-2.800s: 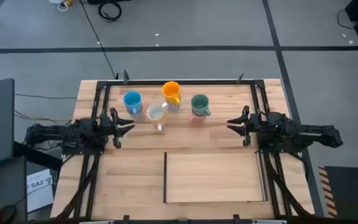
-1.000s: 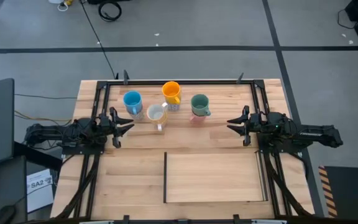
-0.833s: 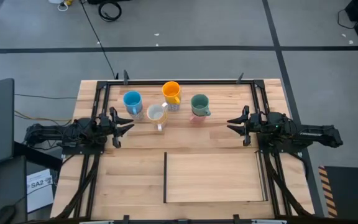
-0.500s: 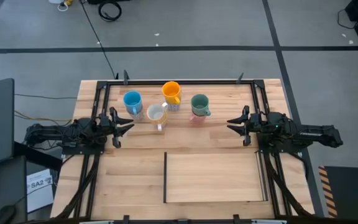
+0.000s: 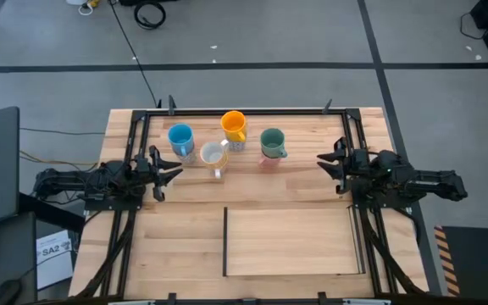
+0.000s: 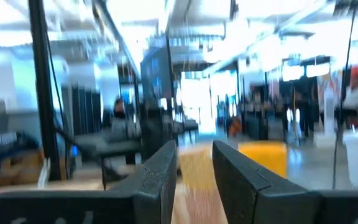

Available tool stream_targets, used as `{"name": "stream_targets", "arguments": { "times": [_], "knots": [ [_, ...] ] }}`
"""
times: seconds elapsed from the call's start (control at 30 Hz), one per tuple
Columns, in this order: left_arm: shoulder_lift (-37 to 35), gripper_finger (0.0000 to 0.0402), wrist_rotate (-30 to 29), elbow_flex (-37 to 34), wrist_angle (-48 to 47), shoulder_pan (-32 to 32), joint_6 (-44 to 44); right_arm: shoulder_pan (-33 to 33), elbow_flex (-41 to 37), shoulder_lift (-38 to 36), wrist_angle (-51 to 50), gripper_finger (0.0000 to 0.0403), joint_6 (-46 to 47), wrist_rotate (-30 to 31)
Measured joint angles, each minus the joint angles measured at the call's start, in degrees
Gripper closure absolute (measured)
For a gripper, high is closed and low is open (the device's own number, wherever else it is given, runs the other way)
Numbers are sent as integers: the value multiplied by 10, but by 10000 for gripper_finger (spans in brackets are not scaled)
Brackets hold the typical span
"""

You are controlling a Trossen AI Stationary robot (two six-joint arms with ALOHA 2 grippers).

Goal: Place coffee mugs
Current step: Put the green mug on the shelf

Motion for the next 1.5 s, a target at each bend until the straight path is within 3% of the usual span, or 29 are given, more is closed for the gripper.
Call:
{"name": "stream_targets", "arguments": {
  "times": [0.23,0.37,0.53,0.73,0.87,1.07,1.3,1.5],
  "knots": [
    [0,299,0,0,0,0,-13,0,0,0,85,292,13,6],
    [0,299,0,0,0,0,-12,0,0,0,93,284,42,62],
    [0,299,0,0,0,0,-12,0,0,0,94,242,69,126],
    [0,299,0,0,0,0,-12,0,0,2,123,181,90,140],
    [0,299,0,0,0,0,-12,0,14,27,136,162,91,141],
    [0,299,0,0,0,0,-12,0,127,145,81,162,69,172],
    [0,299,0,0,0,0,-13,-13,326,315,-134,162,62,272],
    [0,299,0,0,0,0,-13,-53,475,453,-258,162,104,274]
  ]
}}
